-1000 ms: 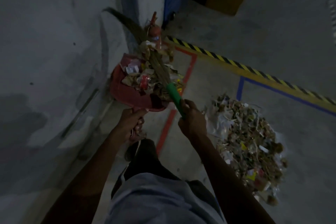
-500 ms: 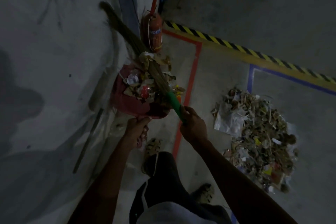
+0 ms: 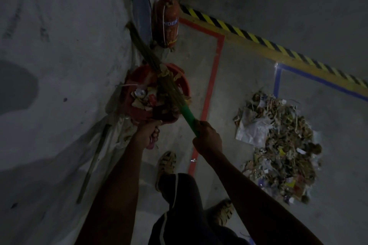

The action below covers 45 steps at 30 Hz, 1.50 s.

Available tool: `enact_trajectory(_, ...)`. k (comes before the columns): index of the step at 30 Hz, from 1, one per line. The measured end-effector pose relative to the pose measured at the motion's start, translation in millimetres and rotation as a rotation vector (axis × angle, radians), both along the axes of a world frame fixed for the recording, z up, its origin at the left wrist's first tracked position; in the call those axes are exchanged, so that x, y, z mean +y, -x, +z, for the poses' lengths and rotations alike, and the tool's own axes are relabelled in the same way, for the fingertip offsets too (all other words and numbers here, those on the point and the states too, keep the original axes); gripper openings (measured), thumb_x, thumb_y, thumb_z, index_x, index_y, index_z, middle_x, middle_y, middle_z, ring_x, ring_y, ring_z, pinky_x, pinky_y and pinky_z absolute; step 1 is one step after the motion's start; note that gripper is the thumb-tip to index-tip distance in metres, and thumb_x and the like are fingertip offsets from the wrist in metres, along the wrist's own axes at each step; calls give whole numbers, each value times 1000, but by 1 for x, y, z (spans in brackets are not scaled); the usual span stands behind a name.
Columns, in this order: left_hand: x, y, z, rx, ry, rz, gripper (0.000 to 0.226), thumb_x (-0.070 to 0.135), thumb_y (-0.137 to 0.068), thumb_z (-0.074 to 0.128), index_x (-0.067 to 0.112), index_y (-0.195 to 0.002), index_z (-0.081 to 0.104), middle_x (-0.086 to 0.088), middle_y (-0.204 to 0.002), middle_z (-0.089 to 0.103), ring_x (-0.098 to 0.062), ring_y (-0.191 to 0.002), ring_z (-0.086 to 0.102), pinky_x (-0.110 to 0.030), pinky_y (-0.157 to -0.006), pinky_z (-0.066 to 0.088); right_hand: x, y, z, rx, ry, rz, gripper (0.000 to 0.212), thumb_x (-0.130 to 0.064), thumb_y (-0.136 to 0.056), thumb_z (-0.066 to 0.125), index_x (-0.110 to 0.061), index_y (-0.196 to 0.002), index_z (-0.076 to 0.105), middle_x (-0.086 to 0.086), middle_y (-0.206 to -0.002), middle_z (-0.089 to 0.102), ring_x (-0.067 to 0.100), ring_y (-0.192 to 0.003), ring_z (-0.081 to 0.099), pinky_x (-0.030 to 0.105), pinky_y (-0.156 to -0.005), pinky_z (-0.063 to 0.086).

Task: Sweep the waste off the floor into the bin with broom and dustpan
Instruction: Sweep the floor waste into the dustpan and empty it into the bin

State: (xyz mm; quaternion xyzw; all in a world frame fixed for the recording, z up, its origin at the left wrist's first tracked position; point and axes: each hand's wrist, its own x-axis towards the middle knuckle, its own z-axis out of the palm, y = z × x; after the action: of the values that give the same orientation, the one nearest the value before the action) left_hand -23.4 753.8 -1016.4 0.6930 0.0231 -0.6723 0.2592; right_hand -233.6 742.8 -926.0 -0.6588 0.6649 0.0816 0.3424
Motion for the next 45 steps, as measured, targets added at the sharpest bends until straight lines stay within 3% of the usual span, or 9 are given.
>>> enact_trajectory(6, -19, -11, -21, 24, -102, -64, 37, 12, -103, 54, 10, -67, 46, 6, -34, 38, -5, -26, 29, -12, -33, 22, 2, 2, -15, -6, 23, -48, 64, -6, -81, 59, -26, -141, 50, -3, -125, 58, 12, -79, 53, 18, -53, 36)
enact_trajectory(10, -24, -13, -26, 13, -166, -96, 43, 8, -101, 54, 15, -62, 37, 5, -38, 36, -10, -44, 30, -11, -34, 24, 9, 8, -19, -19, 76, -59, 65, -4, -77, 61, -22, -139, 53, -1, -129, 58, 20, -85, 62, 30, -59, 51)
enact_trajectory(14, -20, -12, -28, 18, -195, -98, 39, 6, -101, 53, 13, -65, 38, 6, -34, 38, -6, -29, 33, -11, -33, 26, 20, 17, -14, -6, 125, -82, 65, -2, -78, 64, -20, -139, 54, 0, -130, 58, 24, -90, 64, 29, -62, 48)
enact_trajectory(18, -17, -8, -20, -6, -191, -82, 41, 4, -102, 50, 14, -65, 36, 5, -32, 36, -8, -40, 32, -10, -33, 26, 37, 28, -5, -12, 140, -127, 67, 0, -78, 64, -22, -141, 53, 0, -134, 57, 27, -96, 65, 33, -68, 53)
enact_trajectory(22, -4, -4, -7, -42, -146, -80, 40, 2, -101, 51, 11, -65, 37, 3, -33, 38, -4, -23, 31, -11, -31, 26, 59, 41, 2, -14, 164, -137, 67, 3, -76, 63, -18, -139, 55, 4, -129, 61, 29, -95, 65, 31, -64, 49)
enact_trajectory(30, 35, 17, 22, -4, -136, -13, 38, 8, -103, 49, 13, -66, 38, 6, -32, 38, -3, -25, 31, -14, -35, 25, 109, 83, 10, -18, 152, -191, 69, 2, -78, 66, -14, -143, 50, 12, -124, 63, 34, -98, 63, 31, -68, 48)
enact_trajectory(35, 75, 39, 40, -36, -107, 70, 40, 7, -101, 52, 14, -64, 39, 2, -47, 40, -6, -41, 33, -12, -32, 25, 146, 121, 17, -70, 132, -234, 68, 0, -79, 67, -17, -143, 50, 12, -121, 64, 33, -99, 63, 26, -69, 41)
enact_trajectory(39, 89, 56, 61, -64, -20, 109, 40, 8, -100, 55, 15, -64, 39, 5, -37, 38, -4, -29, 31, -14, -32, 25, 179, 158, 18, -80, 142, -223, 67, -2, -78, 67, -19, -141, 52, 11, -116, 67, 32, -94, 65, 26, -66, 42)
enact_trajectory(45, 131, 97, 68, -95, 33, 127, 38, 9, -101, 55, 14, -65, 42, 6, -35, 38, -6, -29, 29, -16, -34, 27, 228, 209, 17, -154, 161, -258, 66, -2, -81, 68, -17, -143, 51, 12, -120, 65, 31, -99, 64, 23, -67, 37)
